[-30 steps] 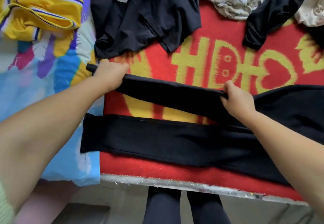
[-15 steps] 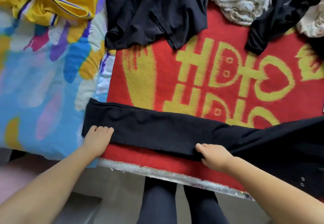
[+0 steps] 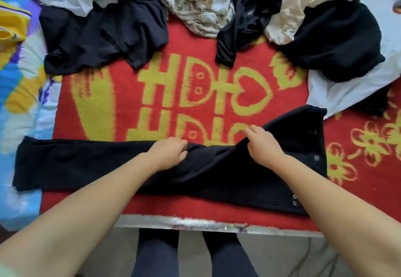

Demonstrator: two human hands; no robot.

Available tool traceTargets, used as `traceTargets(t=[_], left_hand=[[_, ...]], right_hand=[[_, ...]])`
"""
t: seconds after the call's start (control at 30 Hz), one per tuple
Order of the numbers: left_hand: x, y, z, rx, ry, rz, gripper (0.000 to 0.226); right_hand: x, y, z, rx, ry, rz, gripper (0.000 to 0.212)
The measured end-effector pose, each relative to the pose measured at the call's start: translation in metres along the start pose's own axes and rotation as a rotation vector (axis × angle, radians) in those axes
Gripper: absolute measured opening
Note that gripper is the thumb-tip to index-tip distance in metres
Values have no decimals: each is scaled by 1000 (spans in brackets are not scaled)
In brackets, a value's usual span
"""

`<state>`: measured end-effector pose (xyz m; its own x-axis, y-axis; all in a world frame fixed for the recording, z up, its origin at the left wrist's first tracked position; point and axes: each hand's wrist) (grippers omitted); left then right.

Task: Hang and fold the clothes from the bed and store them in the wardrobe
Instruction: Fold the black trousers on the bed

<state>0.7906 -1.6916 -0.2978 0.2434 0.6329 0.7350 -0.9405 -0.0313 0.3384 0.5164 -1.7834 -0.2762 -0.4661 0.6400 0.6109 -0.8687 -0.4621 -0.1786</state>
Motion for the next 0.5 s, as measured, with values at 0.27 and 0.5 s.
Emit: traceTargets(t=[0.27, 0.5], left_hand=[[-90, 179, -28, 153, 244, 48, 41], [-49, 195, -59, 88, 470, -186, 32]], right_hand=[[-19, 164, 53, 399, -164, -188, 40], [43, 219, 34, 428, -201, -133, 25]])
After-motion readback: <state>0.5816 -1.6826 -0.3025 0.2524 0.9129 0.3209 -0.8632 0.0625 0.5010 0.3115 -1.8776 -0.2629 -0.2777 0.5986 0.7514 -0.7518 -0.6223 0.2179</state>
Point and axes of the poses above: each hand's wrist, its own x-axis away from the middle knuckle, its own z-axis out of the back of the hand, y = z × x, and after that the axes turned 9 degrees about -y, right-handed
